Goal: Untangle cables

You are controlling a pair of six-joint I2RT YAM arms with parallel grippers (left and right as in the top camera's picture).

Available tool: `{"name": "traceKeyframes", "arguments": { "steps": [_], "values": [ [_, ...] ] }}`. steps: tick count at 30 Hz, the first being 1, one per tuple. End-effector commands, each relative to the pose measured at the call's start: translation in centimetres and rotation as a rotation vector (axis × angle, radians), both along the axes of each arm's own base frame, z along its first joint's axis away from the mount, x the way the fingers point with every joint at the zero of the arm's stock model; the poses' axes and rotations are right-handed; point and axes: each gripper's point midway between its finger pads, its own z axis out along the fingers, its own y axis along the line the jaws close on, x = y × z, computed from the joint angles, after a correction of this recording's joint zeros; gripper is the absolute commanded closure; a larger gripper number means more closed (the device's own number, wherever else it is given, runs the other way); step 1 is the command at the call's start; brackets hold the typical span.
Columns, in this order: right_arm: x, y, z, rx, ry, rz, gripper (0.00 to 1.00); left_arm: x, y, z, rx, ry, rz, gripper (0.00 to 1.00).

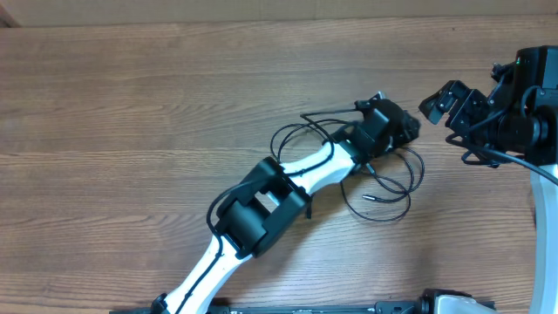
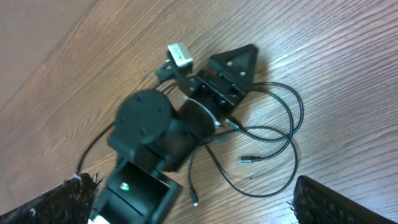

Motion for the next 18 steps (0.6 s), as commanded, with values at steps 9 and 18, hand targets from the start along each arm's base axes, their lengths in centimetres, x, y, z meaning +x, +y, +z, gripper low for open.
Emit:
{"name": "traceKeyframes", "arguments": {
  "steps": [9, 18],
  "values": [
    [0.2, 0.1, 0.3, 0.001, -0.011, 0.003, 0.00, 1.0, 5.0, 3.6, 0.072, 0.086, -0.006, 0.48],
    [0.2, 0.1, 0.3, 0.001, -0.011, 0.003, 0.00, -3.3, 2.8, 2.4, 0.043, 0.266, 0.000, 0.42]
  ]
}}
